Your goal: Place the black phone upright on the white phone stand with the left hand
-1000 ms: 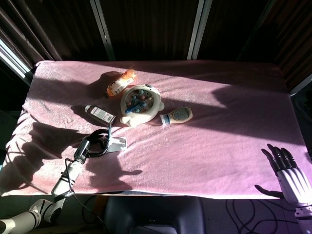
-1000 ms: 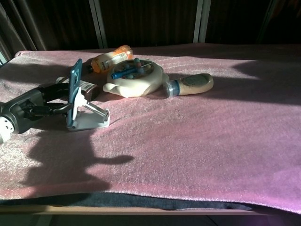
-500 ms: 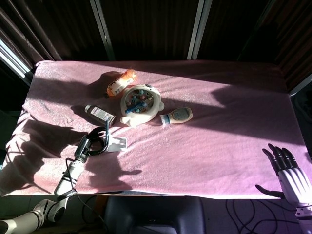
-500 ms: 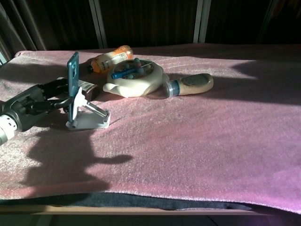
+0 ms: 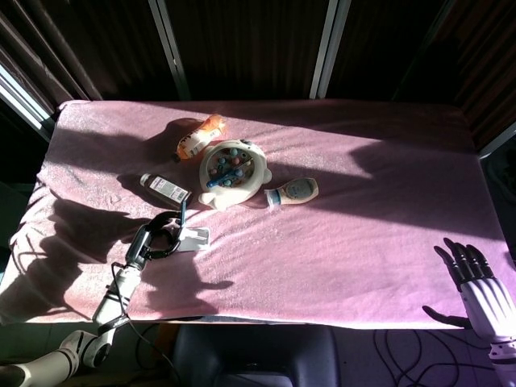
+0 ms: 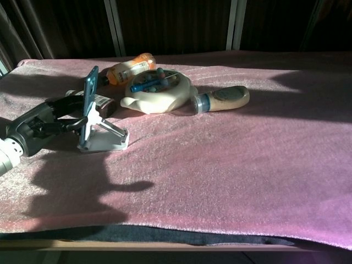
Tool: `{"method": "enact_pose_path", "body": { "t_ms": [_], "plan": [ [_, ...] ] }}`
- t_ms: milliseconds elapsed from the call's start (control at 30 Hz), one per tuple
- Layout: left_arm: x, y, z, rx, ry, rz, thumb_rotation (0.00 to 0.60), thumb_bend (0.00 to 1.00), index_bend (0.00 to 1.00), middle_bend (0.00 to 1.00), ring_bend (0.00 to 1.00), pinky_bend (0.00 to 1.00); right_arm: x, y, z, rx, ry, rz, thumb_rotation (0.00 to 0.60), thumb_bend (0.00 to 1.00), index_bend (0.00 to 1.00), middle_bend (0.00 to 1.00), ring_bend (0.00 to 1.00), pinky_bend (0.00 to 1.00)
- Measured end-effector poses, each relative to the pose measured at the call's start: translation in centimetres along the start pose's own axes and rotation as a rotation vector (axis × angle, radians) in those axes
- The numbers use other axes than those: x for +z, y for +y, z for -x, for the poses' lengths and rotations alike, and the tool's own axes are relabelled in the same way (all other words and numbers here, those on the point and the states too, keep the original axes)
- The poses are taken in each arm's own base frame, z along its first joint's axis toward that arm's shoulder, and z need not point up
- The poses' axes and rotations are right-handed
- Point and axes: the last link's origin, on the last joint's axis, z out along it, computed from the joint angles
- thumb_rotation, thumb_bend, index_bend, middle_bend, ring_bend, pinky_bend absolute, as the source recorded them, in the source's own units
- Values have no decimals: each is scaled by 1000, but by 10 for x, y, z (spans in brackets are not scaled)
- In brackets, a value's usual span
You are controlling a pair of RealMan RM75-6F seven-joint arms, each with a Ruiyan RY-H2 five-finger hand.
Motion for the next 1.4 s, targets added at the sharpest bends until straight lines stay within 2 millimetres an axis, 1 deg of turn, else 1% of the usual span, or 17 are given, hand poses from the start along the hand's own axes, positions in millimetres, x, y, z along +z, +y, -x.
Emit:
{"method": "enact_pose_path", "body": {
  "t_ms": [67, 233, 367, 467, 567, 667, 733, 800, 833, 900, 967, 1033, 1233, 1400],
  "plan": [
    [-1, -1, 2, 8, -6, 5, 600, 419, 753, 905, 508, 119, 0, 0, 0, 0, 0, 0, 600, 120, 0, 0, 0, 0],
    [-2, -4, 4, 14, -6, 5, 600, 410, 660, 821, 435, 106, 0, 0, 0, 0, -2, -2, 600, 121, 0, 0, 0, 0],
    [-2, -8, 6, 31, 7, 13, 600, 405, 627, 791, 405, 94, -1, 0, 0, 1, -4, -4, 600, 121, 0, 0, 0, 0],
    [-2, -9, 7, 38, 7, 19, 600, 391, 576, 738, 360, 77, -1, 0, 0, 1, -3, -4, 600, 121, 0, 0, 0, 0],
    [-3, -9, 8, 35, -4, 18, 600, 353, 469, 613, 267, 45, -1, 0, 0, 2, -4, -4, 600, 121, 0, 0, 0, 0],
    [-4, -10, 8, 21, -17, 9, 600, 322, 328, 427, 131, 6, -1, 0, 0, 1, -4, -6, 600, 121, 0, 0, 0, 0],
    [-4, -12, 8, 21, -28, -4, 600, 311, 241, 296, 44, 0, -1, 0, 0, 1, -5, -6, 600, 121, 0, 0, 0, 0],
    [-4, -13, 8, 25, -32, -15, 600, 306, 177, 211, 8, 0, -1, 0, 0, 1, -5, -6, 600, 121, 0, 0, 0, 0],
    [-4, -13, 7, 26, -33, -16, 600, 305, 150, 178, 3, 0, -1, 0, 0, 1, -5, -6, 600, 121, 0, 0, 0, 0],
    [-4, -13, 7, 27, -31, -20, 600, 303, 71, 74, 0, 0, -1, -1, 0, 1, -5, -6, 600, 121, 0, 0, 0, 0],
    [-3, -12, 6, 28, -26, -20, 600, 303, 23, 20, 0, 0, -1, -1, 0, -1, -7, -7, 600, 121, 0, 0, 0, 0],
    [-3, -12, 5, 31, -23, -15, 600, 302, 0, 0, 0, 0, -1, -1, 0, 0, -8, -9, 600, 121, 0, 0, 0, 0],
    [-5, -8, 3, 41, -9, 16, 600, 295, 0, 0, 0, 0, -1, -1, 0, -1, -8, -9, 600, 121, 0, 0, 0, 0],
    [-9, -1, -1, 63, -13, 58, 600, 287, 0, 0, 0, 0, -1, -1, 1, -2, -9, -9, 600, 121, 0, 0, 0, 0]
  ]
}}
